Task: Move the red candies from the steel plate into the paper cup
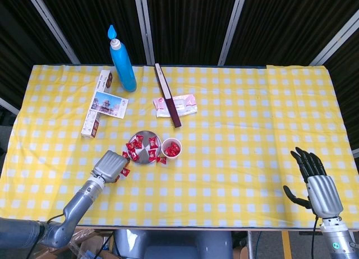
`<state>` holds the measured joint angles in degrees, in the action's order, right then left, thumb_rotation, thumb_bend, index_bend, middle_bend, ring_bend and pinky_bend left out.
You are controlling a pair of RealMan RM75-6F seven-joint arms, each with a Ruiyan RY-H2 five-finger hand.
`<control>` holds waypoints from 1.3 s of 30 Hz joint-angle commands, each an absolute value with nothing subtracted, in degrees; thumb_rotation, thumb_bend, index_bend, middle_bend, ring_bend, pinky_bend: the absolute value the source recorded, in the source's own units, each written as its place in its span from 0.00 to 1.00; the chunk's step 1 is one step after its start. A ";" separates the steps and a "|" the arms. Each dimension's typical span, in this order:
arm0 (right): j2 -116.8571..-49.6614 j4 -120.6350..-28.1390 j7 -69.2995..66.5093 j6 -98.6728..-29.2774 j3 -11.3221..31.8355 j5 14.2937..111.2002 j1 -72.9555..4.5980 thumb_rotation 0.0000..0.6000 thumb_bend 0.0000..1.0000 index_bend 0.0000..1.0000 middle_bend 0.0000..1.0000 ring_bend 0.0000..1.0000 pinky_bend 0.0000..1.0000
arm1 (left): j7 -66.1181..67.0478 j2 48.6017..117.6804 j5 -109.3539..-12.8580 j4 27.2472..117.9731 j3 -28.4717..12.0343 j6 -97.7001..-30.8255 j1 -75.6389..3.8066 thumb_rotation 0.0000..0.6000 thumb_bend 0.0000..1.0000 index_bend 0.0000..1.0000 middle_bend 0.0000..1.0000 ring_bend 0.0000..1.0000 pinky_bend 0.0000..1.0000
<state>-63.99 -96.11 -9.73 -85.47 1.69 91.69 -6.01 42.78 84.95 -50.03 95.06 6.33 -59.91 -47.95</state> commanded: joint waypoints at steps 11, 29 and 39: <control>-63.94 -96.07 -9.96 -85.69 1.70 91.82 -5.94 1.00 0.39 0.00 0.00 0.00 0.00 | 42.31 86.47 -50.78 93.66 4.99 -59.33 -46.76 1.00 0.44 0.57 0.93 0.97 0.99; -64.10 -96.13 -9.83 -85.63 1.73 91.80 -5.98 1.00 0.39 0.00 0.00 0.00 0.00 | 41.22 83.43 -55.10 103.05 -7.08 -62.35 -51.13 1.00 0.44 0.55 0.92 0.97 0.99; -63.75 -96.27 -10.89 -85.59 1.89 91.48 -5.99 1.00 0.39 0.00 0.00 0.00 0.00 | 48.97 93.66 -46.28 93.19 -12.54 -59.62 -59.49 1.00 0.43 0.54 0.91 0.97 0.99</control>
